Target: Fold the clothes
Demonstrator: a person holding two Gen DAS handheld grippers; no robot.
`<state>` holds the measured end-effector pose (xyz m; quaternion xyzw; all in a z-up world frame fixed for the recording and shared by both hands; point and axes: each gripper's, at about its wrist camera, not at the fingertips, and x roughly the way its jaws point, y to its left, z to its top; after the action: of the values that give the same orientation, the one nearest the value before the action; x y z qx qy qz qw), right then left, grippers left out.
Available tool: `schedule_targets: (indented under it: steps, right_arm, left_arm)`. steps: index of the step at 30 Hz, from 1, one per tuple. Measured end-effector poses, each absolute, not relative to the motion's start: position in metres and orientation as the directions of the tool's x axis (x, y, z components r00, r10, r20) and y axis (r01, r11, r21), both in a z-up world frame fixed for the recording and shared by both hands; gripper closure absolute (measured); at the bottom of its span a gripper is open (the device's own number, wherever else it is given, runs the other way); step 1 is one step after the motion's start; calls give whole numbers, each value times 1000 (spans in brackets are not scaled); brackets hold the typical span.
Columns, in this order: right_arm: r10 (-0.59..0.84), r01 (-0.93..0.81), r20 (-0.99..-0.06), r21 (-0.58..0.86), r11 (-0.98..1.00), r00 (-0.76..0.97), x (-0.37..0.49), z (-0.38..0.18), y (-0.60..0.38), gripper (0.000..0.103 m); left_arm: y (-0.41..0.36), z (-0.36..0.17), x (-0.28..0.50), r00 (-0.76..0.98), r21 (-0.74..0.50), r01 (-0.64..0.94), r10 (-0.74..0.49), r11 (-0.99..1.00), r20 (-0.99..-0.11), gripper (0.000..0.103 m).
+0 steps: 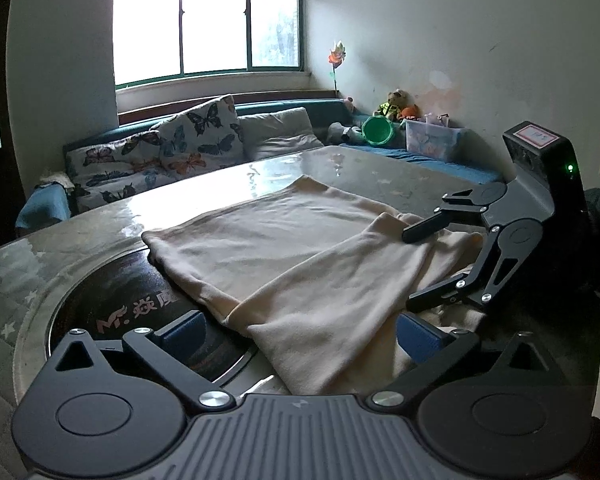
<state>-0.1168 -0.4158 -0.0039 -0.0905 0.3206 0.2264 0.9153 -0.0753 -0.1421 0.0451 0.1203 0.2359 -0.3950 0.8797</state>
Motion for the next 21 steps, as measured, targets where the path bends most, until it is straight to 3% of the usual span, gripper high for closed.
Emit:
schedule_targets:
  steps: [4, 12, 21]
  right_arm:
    - [358, -473, -628, -18, 881, 691, -117, -4, -416, 0]
    - [357, -473, -630, -19, 881, 690, -118, -4, -415, 0]
    - [355, -473, -630, -22, 881, 690, -118, -4, -416, 0]
  left_arm:
    - [-138, 45, -81, 600, 39, 749, -652, 662, -464, 0]
    - [-139, 45, -78, 546, -5, 768, -658, 641, -518, 0]
    - [-137, 48, -83, 547, 32, 784, -666, 619, -508, 0]
